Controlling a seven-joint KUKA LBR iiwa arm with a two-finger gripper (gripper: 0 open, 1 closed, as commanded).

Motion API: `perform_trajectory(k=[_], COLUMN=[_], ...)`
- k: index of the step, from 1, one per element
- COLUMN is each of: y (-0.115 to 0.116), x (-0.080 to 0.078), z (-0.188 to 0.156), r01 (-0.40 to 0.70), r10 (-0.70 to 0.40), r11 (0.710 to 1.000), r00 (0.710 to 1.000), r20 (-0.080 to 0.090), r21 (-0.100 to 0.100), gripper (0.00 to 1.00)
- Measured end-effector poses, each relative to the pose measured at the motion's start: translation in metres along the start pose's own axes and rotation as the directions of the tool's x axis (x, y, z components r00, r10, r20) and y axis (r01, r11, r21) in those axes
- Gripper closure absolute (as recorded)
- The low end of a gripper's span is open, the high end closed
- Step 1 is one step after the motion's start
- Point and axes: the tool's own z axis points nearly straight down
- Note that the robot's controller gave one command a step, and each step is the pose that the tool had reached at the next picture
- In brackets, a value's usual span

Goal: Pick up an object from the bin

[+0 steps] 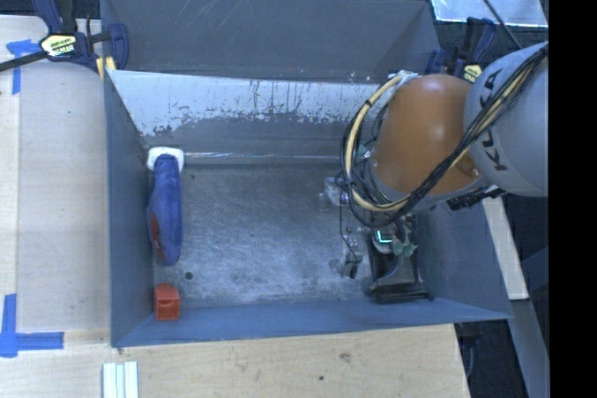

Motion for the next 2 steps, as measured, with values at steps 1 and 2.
perform_trajectory(k=[1, 2], y=[-0.100, -0.100], x=[0.021, 0.024], z=[-0.001, 0.056], r01=[0.023, 0.445], r10=[-0.023, -0.445], r11=[1.000, 0.896], r00=[1.000, 0.896], r20=[0.004, 0.008], r21=[0.004, 0.002], gripper=[0.00, 0.00])
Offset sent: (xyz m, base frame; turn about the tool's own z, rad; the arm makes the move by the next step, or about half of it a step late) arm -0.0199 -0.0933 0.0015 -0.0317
